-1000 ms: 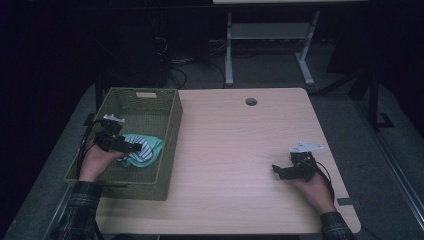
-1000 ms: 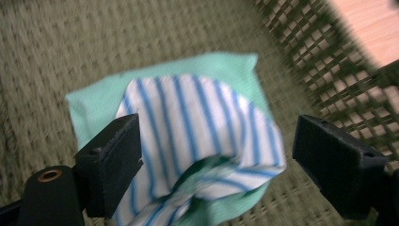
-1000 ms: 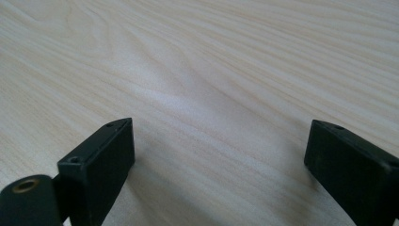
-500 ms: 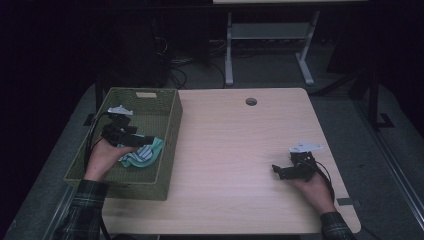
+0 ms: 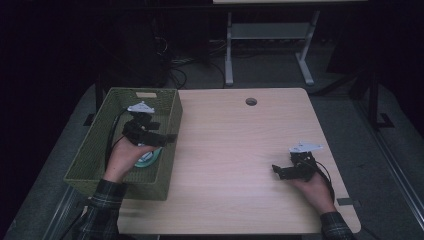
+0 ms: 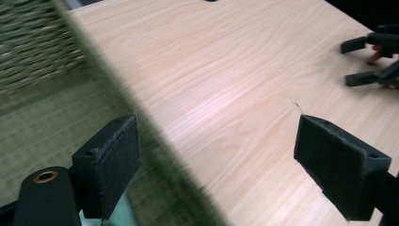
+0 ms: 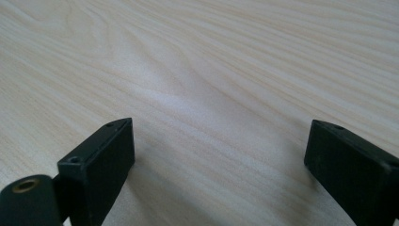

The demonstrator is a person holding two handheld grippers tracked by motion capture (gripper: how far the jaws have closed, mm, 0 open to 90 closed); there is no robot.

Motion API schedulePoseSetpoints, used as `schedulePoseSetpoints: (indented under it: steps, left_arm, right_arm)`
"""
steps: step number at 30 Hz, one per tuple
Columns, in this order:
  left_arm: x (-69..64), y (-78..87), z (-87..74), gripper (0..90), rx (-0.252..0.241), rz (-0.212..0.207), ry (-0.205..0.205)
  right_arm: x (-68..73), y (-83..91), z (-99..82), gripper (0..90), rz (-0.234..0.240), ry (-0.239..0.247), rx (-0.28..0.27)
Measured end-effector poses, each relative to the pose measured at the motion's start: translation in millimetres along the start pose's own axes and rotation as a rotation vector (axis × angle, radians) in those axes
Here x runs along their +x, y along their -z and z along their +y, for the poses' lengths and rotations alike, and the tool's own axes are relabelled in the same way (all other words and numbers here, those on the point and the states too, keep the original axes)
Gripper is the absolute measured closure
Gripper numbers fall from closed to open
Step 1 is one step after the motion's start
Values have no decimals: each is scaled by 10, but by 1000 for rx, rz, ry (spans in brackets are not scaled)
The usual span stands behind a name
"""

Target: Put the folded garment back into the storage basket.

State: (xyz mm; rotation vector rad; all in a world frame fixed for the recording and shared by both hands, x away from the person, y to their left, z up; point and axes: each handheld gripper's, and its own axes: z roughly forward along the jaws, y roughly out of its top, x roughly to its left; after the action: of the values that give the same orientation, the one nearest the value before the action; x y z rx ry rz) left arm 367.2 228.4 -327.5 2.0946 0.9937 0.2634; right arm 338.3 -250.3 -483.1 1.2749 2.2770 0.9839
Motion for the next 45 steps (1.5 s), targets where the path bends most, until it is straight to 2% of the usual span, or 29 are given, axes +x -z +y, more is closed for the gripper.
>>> schedulePoseSetpoints:
  steps: [7,13,27,31,35,39,45]
  left_arm:
    - [-271,-189,116,143,-10,-47,-39]
    - [-465,-353,145,145,-11,-83,-65]
    - [-910,-826,26,145,20,-129,-125]
    - [-987,-955,-60,144,42,-138,-141]
    - [-1034,-1088,-145,144,67,-129,-167]
    - [-1066,-1213,-230,144,79,-129,-171]
    - [-1063,-1383,-374,144,102,-100,-187]
  right_arm:
    - [0,0,0,83,0,-1,0]
    - [0,-1,0,81,1,2,0]
    - [1,-1,0,80,1,1,1]
    - [1,-1,0,80,1,1,1]
    - [1,0,0,80,1,1,1]
    - [1,0,0,80,1,0,1]
    - [1,0,0,80,1,0,2]
